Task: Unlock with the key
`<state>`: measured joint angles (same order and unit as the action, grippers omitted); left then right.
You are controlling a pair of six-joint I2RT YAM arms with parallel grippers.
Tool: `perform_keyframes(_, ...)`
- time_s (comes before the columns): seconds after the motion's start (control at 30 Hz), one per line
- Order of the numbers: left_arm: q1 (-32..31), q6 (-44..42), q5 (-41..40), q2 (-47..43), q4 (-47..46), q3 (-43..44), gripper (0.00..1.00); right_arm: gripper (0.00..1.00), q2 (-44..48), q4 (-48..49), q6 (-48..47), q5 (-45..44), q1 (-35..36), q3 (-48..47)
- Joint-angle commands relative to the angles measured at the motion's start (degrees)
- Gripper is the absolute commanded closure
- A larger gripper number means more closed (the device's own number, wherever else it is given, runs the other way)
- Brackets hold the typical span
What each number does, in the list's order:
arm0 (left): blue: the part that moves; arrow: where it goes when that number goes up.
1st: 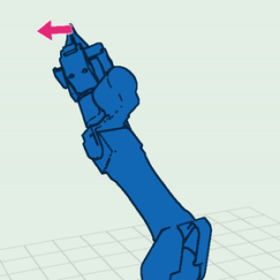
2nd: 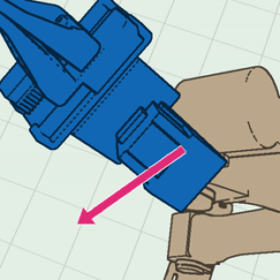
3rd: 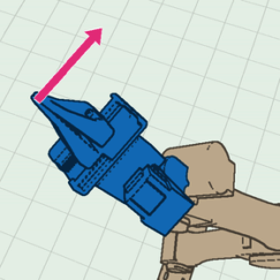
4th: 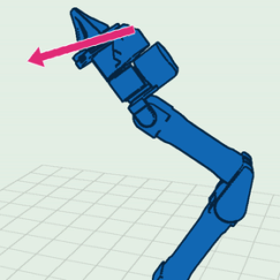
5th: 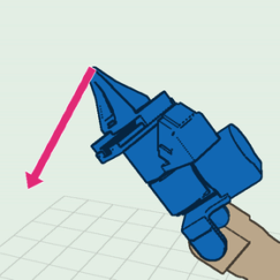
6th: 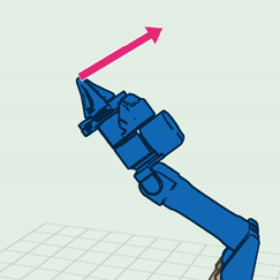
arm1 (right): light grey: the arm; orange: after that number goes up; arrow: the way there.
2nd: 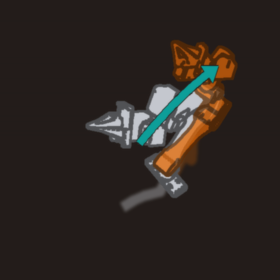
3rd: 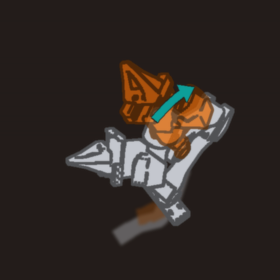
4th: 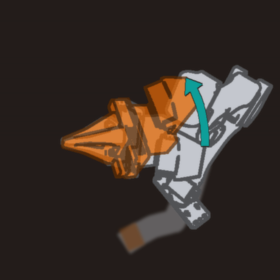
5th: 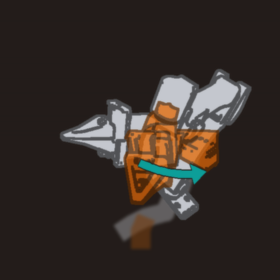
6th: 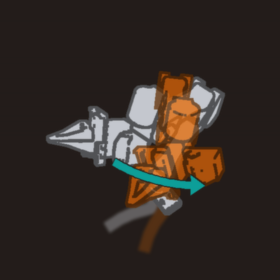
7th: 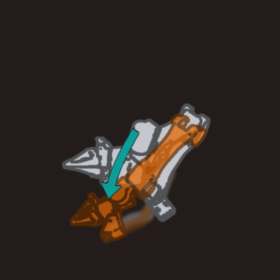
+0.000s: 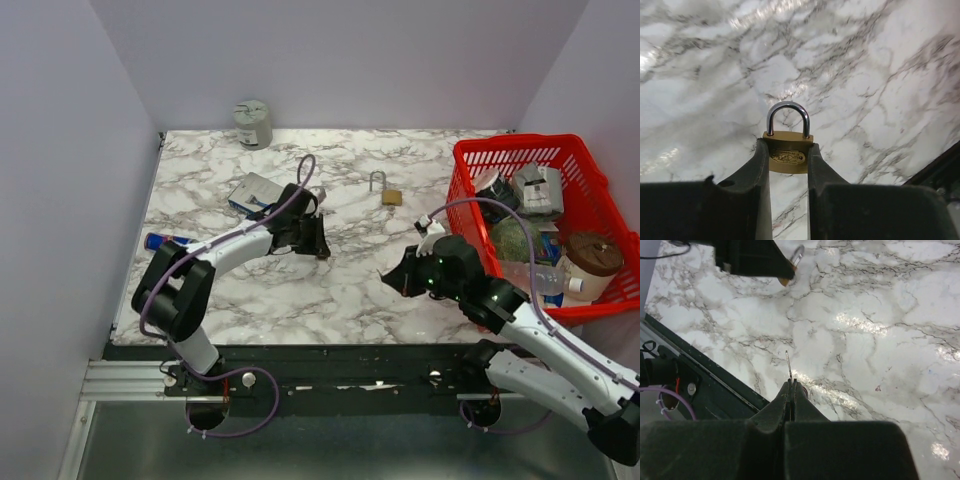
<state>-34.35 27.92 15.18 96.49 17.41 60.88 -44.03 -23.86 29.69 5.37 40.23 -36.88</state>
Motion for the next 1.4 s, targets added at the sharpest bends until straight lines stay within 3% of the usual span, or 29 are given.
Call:
perform_keyframes(0.0,2.88,9.69,5.12,-6.31,-12.13,-3.57,1.00,0.99,-6.39,11.52,2.82,-1.93,3.09,1.90)
perform_keyframes(0.17,3.59,13.99,5.65,-8.85,-15.21,-6.03,1.00,0.99,-17.83,18.48,4.67,-9.49,10.04,-1.17)
perform_keyframes(0.33,4.20,15.14,5.74,-10.53,-16.71,-7.44,1.00,0.99,-27.50,29.63,9.66,-11.16,11.19,-1.26)
perform_keyframes(0.5,4.20,15.84,5.83,-11.23,-17.15,-8.06,1.00,0.99,-33.21,34.92,11.09,-12.66,11.10,-2.05)
perform_keyframes(0.83,4.29,15.85,5.65,-11.94,-17.15,-8.32,1.00,0.99,-36.30,38.80,10.65,-16.96,11.01,-4.42)
perform_keyframes(1.37,4.20,15.76,5.83,-11.85,-17.15,-8.32,1.00,0.99,-39.38,39.15,11.44,-16.09,8.47,-6.01)
